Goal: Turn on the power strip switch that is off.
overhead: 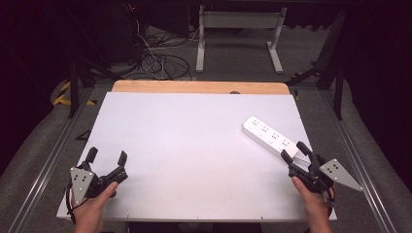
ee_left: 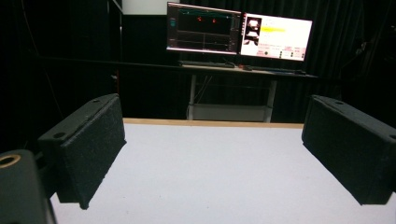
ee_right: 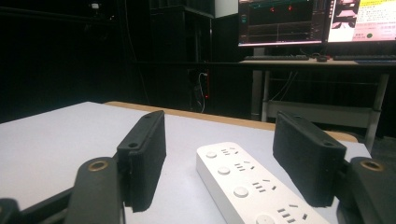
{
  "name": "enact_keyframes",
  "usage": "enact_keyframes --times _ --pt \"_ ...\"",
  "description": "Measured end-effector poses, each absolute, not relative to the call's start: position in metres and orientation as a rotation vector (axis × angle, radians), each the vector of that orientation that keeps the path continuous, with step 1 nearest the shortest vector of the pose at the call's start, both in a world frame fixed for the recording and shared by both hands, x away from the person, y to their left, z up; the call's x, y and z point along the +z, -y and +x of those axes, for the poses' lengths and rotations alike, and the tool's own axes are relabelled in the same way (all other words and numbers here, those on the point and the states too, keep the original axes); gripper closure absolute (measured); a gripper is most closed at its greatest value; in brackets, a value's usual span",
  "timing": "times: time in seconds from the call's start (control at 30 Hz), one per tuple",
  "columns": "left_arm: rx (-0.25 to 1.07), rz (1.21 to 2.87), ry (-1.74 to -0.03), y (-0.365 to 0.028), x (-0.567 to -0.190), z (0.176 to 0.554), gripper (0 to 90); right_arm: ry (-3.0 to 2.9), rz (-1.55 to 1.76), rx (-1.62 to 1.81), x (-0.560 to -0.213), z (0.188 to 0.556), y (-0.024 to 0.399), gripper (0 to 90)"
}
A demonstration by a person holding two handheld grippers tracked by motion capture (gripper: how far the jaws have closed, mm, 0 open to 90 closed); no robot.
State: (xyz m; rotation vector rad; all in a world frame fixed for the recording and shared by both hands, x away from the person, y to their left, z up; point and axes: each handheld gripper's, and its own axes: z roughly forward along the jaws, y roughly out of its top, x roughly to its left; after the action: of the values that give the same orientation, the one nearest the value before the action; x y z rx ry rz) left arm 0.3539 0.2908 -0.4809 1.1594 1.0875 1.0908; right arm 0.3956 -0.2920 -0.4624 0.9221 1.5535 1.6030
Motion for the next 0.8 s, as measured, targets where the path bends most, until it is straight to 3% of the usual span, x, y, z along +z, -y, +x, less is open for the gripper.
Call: enact_keyframes --times 0.17,0.43,0.7,0.8 --pt "1.088 1.160 -1.090 -0.291 -0.481 0.354 6.7 -1.556 0.903 1.569 -0.458 0.395 0.290 41.7" --pt "1.087 1.167 -1.088 -0.290 -0.481 0.354 6.7 -1.585 0.916 1.548 -0.451 0.392 0.291 60.7" --pt "1.080 1.168 -1.088 -0.289 -0.482 0.355 6.9 -1.609 0.969 1.496 -0.444 0.392 0.291 64.7" --pt "1.083 1.171 -1.085 -0.289 -0.482 0.355 7.0 -1.640 0.966 1.492 -0.441 0.392 0.290 77.2"
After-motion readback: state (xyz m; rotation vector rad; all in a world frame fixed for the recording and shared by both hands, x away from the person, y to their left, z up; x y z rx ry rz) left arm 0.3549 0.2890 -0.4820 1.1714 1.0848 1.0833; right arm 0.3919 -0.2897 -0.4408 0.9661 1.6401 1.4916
